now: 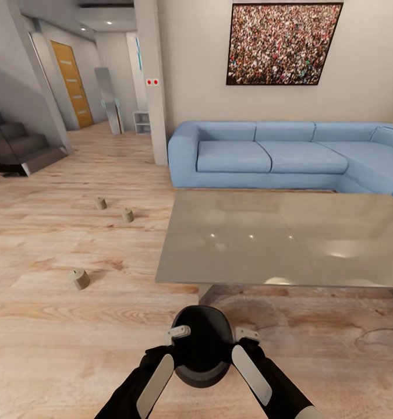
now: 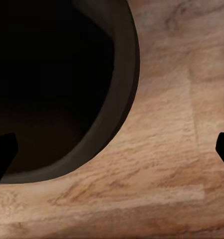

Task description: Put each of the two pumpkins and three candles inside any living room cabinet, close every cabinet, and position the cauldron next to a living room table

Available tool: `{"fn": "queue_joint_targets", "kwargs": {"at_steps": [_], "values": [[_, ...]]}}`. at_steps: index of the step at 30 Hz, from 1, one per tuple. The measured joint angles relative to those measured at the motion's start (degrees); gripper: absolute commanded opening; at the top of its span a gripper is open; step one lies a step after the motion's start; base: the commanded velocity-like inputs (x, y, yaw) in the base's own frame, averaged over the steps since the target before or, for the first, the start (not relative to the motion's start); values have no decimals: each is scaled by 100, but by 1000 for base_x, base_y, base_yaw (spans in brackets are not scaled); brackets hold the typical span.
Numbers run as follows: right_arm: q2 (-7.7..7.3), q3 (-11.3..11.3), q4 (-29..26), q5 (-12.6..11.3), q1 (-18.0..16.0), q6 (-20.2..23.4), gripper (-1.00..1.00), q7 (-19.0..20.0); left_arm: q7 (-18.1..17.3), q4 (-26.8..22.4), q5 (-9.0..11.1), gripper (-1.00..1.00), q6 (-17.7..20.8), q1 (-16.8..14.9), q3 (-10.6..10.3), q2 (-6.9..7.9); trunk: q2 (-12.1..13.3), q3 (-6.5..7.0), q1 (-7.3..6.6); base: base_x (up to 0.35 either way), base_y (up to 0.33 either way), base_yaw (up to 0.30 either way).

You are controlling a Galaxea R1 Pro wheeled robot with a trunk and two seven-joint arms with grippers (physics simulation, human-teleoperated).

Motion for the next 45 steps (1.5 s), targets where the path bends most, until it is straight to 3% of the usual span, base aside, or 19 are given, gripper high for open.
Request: {"fn": "queue_joint_targets", "kwargs": {"at_steps": [30, 45], "values": [[1, 0, 0, 4, 1, 0, 100, 0, 18, 0, 0, 100, -7, 0, 18, 0, 1203, 539, -658, -88, 0, 0], [0, 0, 0, 4, 1, 0, 100, 0, 18, 0, 0, 100, -6, 0, 18, 0, 1805, 808, -985, -320, 0, 0]]}}
